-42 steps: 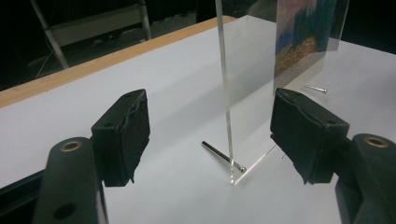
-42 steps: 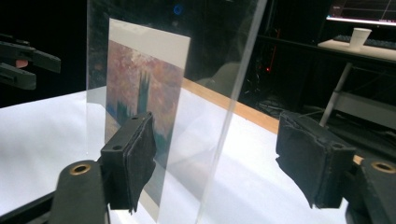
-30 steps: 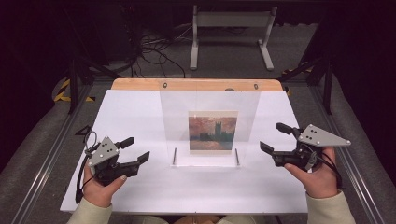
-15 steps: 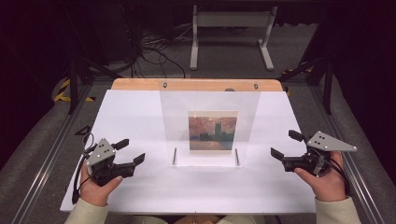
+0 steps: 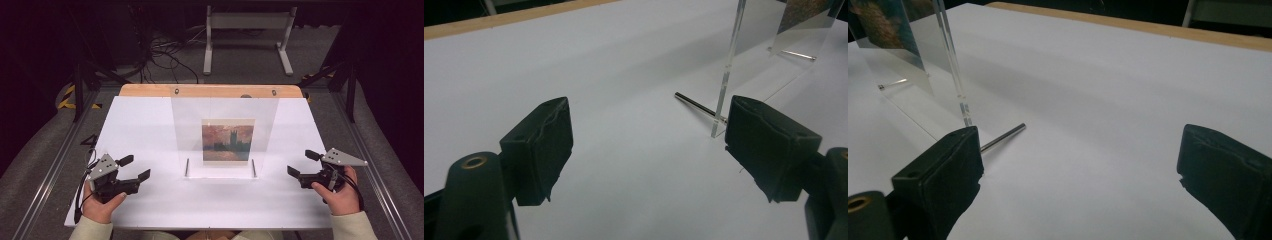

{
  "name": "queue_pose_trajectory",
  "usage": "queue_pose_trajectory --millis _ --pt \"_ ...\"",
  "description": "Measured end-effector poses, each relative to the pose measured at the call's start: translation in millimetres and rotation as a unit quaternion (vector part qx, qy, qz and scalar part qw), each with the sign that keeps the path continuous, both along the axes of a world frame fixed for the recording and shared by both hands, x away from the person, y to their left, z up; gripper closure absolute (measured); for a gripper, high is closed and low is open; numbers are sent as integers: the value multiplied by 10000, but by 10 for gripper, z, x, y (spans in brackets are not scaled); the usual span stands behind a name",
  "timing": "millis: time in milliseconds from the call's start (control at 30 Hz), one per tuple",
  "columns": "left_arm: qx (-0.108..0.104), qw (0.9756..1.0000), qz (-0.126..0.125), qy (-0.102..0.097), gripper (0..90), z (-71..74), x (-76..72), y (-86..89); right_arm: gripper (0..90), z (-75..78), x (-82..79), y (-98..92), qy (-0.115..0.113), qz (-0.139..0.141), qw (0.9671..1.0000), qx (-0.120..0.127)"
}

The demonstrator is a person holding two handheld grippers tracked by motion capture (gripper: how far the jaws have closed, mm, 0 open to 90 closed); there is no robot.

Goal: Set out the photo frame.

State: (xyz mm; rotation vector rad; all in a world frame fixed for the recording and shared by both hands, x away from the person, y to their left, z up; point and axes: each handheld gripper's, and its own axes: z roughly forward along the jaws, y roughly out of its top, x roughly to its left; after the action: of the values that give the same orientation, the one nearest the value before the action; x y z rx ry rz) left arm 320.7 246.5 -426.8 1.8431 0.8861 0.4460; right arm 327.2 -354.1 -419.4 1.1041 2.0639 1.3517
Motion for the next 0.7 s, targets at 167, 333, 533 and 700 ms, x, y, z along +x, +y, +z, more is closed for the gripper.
queue_pose_trajectory --millis 167,333,533,700 --pt "-57 10000 1 53 197 -77 26 29 46 -142 -4 1 211 -21 9998 -55" --pt "-23 10000 1 43 198 -126 43 27 47 -214 -26 17 323 -18 9994 -102" --pt "14 10000 -10 38 198 -156 52 7 56 -277 -63 54 573 -10 9980 -248" --pt "21 10000 2 40 197 -160 54 6 40 -356 -52 84 730 23 9966 -376"
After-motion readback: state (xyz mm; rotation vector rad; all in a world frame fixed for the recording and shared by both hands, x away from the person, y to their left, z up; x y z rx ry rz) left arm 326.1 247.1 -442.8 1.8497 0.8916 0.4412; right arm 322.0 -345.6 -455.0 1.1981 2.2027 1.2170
